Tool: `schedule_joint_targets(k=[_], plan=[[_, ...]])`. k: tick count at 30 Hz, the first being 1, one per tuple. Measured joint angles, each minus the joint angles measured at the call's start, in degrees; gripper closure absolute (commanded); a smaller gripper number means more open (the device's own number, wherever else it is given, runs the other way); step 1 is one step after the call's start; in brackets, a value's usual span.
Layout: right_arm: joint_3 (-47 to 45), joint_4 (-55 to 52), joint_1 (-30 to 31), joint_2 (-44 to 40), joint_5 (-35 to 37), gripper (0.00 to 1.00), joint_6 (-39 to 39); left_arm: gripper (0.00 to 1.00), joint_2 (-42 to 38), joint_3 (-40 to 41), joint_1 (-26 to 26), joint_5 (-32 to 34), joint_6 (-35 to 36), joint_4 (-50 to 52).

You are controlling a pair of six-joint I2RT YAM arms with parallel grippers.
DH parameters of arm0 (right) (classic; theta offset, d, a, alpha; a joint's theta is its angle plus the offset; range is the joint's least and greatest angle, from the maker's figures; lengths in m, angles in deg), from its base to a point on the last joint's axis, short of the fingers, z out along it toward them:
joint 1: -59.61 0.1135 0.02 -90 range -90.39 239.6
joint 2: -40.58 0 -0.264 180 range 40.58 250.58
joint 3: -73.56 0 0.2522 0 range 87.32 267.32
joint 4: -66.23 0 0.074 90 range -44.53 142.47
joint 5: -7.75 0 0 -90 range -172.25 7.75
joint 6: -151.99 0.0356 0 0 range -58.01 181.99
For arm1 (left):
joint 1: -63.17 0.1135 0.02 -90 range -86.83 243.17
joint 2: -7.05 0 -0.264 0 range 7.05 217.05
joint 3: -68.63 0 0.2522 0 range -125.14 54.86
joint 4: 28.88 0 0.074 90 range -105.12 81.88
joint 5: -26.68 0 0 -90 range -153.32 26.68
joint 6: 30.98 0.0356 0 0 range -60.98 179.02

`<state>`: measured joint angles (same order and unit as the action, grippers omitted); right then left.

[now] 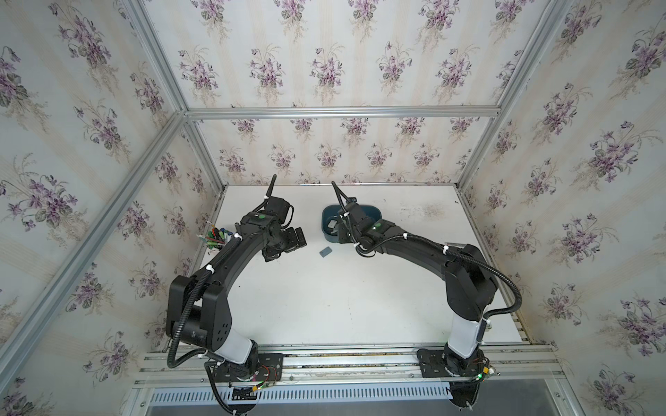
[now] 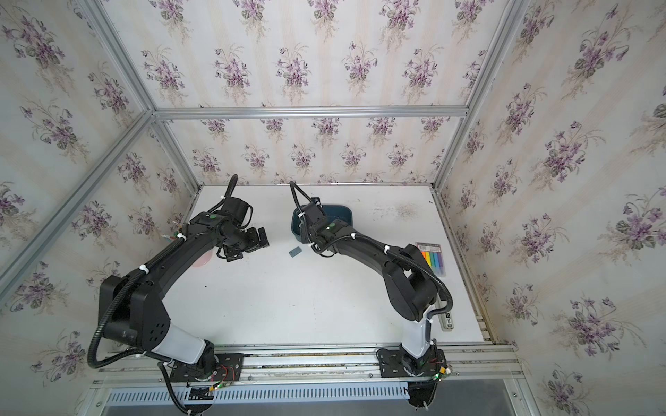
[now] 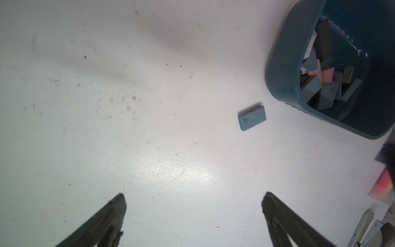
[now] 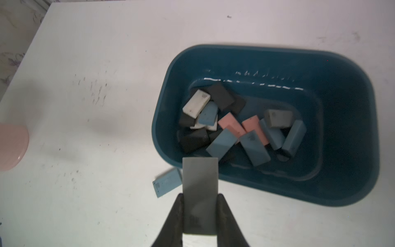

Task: Put the eraser in the storage box
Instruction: Place the eraser in the storage box.

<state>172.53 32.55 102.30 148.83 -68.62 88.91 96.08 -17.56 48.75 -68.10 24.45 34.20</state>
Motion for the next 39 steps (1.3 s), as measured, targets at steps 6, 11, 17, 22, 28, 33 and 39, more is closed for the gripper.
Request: schedule_joint_targets(k=[6,11,17,22,28,33,39], plan=[[7.8,-3.3,-4.3,6.9,-3.0,0.76,-1.7,0.01,1.5,0.0,-0.8,-1.1,0.0,-0.4],[12.9,-5.9,-5.5,12.8,-5.9,0.75,-2.9,0.01,2.0,0.0,-1.4,-1.2,0.0,-0.4],[16.2,-7.8,-7.2,16.8,-7.0,0.71,-3.3,0.01,2.4,0.0,-1.8,-1.2,0.1,-0.4],[16.4,-8.7,-7.1,18.1,-8.2,0.49,-3.4,0.01,2.8,-0.2,-2.2,-1.2,0.2,-0.4],[15.6,-8.5,-7.3,16.7,-8.3,0.20,-4.4,0.01,3.7,-0.8,-2.8,-1.2,0.9,-0.4],[15.0,-7.6,-7.5,15.7,-9.1,0.16,-4.4,0.01,4.4,-1.6,-3.3,-1.2,1.5,-0.3],[10.3,-6.2,-7.7,13.0,-9.7,0.14,-4.4,0.01,5.2,-2.3,-4.2,-1.2,2.1,-0.2]])
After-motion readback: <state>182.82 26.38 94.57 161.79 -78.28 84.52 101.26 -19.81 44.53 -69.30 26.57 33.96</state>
